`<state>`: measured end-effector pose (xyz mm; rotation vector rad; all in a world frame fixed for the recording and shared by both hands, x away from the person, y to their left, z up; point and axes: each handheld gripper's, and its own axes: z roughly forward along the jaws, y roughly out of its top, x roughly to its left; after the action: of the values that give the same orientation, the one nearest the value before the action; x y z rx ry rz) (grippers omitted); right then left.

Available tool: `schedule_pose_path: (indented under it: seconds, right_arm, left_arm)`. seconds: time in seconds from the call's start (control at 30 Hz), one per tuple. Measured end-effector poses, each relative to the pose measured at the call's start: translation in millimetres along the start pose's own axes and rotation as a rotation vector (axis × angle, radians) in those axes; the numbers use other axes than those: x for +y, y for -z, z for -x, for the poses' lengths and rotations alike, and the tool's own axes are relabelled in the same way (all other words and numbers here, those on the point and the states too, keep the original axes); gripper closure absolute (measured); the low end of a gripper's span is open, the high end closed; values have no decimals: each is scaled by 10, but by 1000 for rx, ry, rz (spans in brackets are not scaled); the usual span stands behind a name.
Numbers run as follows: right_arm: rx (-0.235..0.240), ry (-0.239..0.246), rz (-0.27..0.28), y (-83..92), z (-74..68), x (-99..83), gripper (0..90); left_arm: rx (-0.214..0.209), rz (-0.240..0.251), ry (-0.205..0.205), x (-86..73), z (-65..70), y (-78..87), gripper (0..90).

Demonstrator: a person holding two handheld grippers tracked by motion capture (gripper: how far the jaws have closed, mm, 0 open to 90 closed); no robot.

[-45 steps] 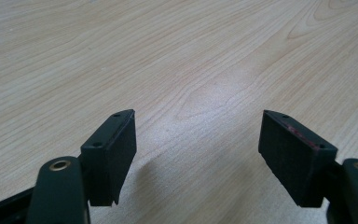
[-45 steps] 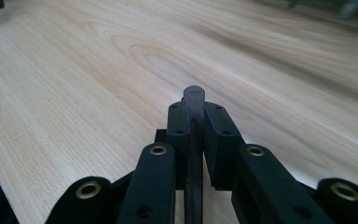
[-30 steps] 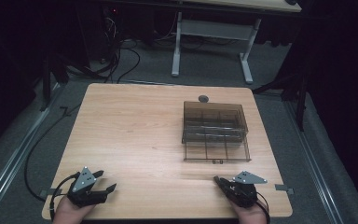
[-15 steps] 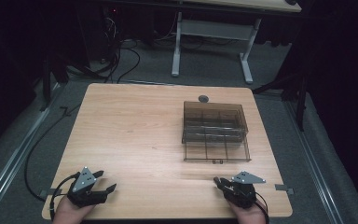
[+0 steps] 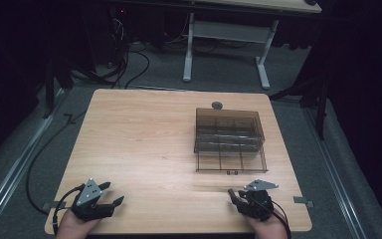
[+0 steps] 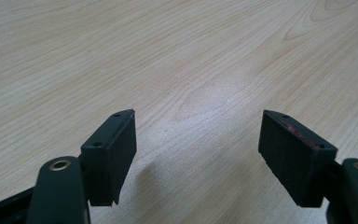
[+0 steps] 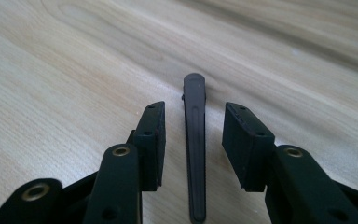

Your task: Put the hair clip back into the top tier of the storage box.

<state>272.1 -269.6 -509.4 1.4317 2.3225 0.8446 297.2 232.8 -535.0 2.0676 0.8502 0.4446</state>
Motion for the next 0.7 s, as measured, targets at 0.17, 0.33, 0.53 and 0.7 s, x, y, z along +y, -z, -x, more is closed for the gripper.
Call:
schedule_pose_path:
  seconds: [0.17, 0.33, 0.53, 0.7]
  right_arm:
    - [-8, 19, -61, 17, -1, 51, 593]
    - [-8, 22, -119, 50, 4, 118, 591]
    - [-6, 25, -168, 76, 13, 185, 587]
    - [1, 22, -215, 64, 5, 235, 587]
  left_arm:
    - [-5, -2, -6, 0, 4, -2, 281]
    - [-1, -4, -11, 1, 9, 0, 281]
    - [-5, -1, -14, 0, 13, 2, 281]
    - [-6, 3, -18, -2, 17, 2, 281]
